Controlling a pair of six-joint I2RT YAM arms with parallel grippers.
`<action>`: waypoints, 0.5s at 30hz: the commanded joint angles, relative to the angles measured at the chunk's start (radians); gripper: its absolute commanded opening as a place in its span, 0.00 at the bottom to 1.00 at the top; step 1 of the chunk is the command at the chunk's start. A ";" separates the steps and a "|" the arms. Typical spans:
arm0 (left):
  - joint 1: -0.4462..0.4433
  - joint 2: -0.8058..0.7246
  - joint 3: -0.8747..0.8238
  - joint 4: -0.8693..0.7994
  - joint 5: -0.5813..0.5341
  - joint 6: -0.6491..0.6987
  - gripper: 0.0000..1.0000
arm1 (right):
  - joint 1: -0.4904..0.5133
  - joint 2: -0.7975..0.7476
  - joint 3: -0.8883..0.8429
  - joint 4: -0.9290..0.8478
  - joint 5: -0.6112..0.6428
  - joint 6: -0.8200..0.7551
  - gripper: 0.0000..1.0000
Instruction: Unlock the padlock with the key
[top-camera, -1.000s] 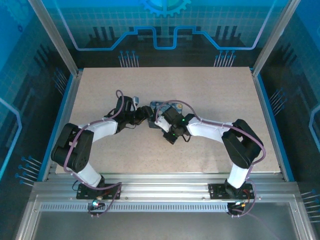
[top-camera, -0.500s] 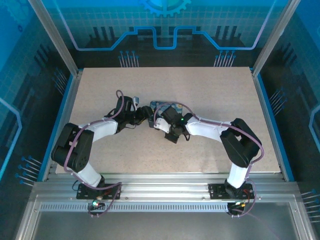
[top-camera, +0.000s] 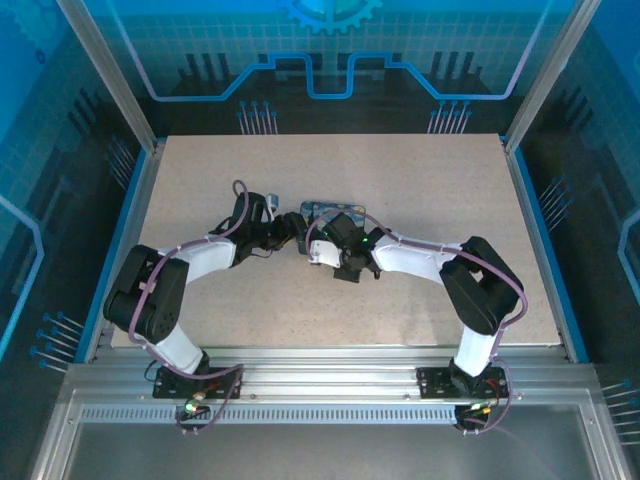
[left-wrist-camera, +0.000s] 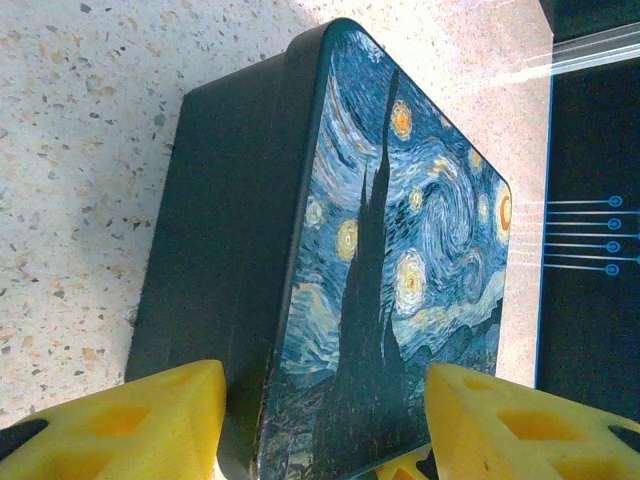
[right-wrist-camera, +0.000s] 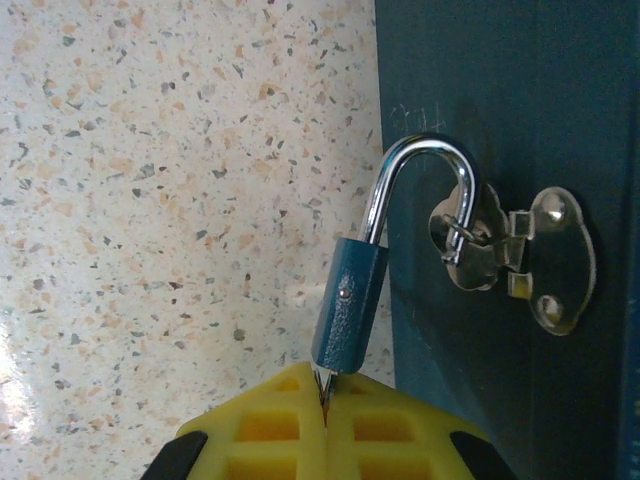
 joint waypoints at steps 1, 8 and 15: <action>-0.002 0.018 0.034 -0.005 0.042 0.001 0.55 | -0.015 0.010 -0.008 0.067 0.012 -0.069 0.00; -0.007 0.027 0.049 -0.014 0.043 0.003 0.55 | -0.037 0.030 0.007 0.092 0.014 -0.149 0.00; -0.010 0.024 0.042 -0.001 0.041 -0.013 0.55 | -0.010 0.032 0.024 0.104 0.004 -0.144 0.00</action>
